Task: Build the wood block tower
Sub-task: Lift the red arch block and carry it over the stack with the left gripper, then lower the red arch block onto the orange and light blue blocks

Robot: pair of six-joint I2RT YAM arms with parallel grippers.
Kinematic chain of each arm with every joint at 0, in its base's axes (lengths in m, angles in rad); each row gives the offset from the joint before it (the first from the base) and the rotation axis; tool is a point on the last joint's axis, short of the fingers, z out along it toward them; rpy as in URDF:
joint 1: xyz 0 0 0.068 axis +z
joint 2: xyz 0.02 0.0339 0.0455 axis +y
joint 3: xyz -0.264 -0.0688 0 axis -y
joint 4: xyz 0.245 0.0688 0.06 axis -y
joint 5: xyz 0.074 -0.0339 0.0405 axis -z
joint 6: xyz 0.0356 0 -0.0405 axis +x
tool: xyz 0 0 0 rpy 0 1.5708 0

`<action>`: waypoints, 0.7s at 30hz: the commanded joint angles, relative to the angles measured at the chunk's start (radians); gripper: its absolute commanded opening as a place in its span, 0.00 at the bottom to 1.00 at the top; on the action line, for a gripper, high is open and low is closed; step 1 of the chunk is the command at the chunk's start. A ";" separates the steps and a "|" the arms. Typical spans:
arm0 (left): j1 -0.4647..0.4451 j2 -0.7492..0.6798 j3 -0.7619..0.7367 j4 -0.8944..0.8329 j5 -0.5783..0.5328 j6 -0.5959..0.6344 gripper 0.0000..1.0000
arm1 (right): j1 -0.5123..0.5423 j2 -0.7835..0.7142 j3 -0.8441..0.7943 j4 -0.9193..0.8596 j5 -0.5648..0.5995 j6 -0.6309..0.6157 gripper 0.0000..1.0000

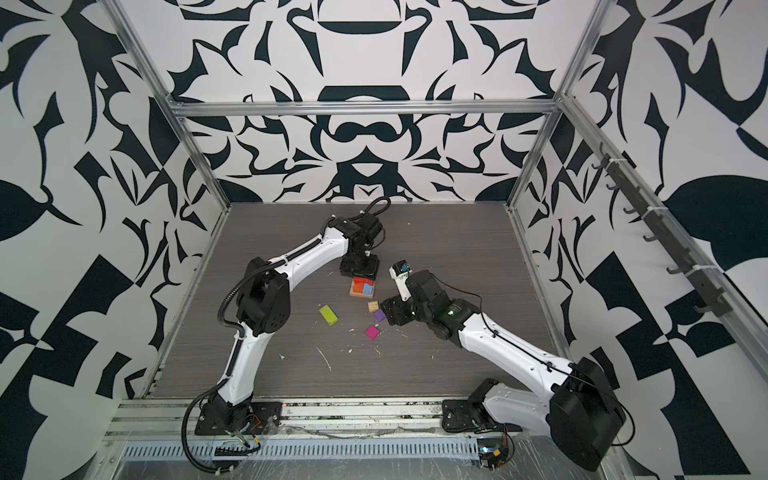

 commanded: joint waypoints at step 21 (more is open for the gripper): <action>-0.009 0.032 0.015 -0.054 -0.027 -0.001 0.54 | -0.002 0.003 0.005 0.027 0.007 -0.008 0.79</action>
